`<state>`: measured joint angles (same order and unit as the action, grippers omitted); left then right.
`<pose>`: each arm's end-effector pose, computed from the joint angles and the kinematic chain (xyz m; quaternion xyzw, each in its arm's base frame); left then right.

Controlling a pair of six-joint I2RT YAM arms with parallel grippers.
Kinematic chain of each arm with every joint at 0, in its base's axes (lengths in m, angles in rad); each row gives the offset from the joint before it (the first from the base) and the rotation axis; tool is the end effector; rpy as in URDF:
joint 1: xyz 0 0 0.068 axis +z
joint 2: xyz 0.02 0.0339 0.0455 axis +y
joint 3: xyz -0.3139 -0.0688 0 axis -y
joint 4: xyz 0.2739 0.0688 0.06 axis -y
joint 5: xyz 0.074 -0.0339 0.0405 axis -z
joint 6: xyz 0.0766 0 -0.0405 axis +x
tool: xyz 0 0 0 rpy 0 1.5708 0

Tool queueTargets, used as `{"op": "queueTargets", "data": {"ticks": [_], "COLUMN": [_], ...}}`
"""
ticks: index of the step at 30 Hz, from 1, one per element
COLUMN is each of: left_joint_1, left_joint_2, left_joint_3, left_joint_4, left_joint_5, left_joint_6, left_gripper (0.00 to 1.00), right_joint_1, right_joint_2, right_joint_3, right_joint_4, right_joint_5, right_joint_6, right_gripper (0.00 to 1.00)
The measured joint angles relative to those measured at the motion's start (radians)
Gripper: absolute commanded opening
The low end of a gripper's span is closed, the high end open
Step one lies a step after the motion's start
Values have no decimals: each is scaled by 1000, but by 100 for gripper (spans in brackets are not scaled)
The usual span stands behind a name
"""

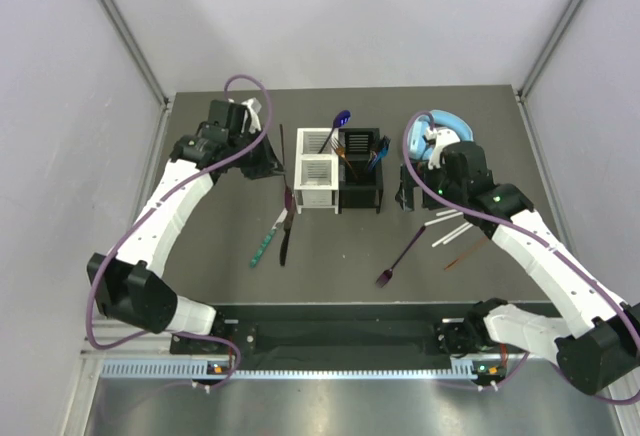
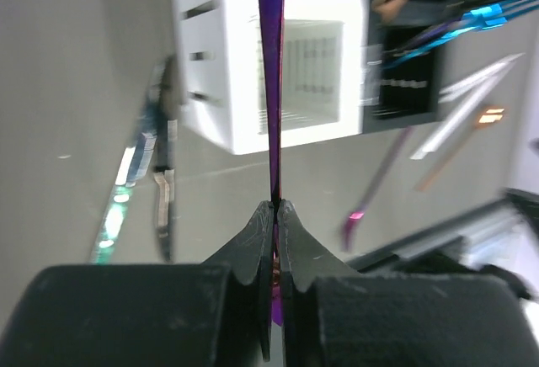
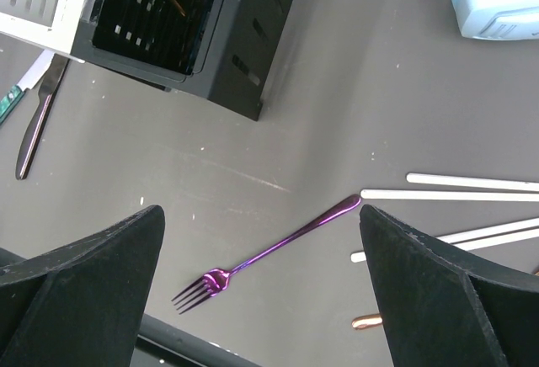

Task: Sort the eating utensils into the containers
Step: Pick up the spoon from the center of the board.

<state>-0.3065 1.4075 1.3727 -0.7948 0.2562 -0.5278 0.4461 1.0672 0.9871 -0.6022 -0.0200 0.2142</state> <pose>0.3229 -0.1225 0.3644 -0.0561 0.9239 -0.2544 0.2802 0.2368 0.1149 0.3314 -0.1087 0.8963 0.1479 0.4036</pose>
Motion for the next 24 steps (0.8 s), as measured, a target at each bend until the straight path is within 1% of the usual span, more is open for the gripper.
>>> {"op": "queueTargets", "data": {"ticks": [4, 9, 19, 24], "left_joint_1": [14, 19, 19, 23], "left_joint_2": [10, 43, 110, 116], "left_joint_3": [75, 120, 130, 127], "left_joint_4": [21, 98, 192, 277], "left_joint_5": [106, 222, 296, 323], "left_joint_6": [-69, -171, -355, -489], "left_gripper": [0, 0, 0, 0], "right_joint_1": [0, 0, -3, -4], "right_joint_2": [0, 0, -17, -17], "right_joint_3": [0, 0, -6, -6], "right_joint_4": [7, 10, 10, 11], "right_joint_5": [1, 6, 27, 27], "right_joint_6": [5, 7, 7, 7], "right_gripper": [100, 100, 100, 100]}}
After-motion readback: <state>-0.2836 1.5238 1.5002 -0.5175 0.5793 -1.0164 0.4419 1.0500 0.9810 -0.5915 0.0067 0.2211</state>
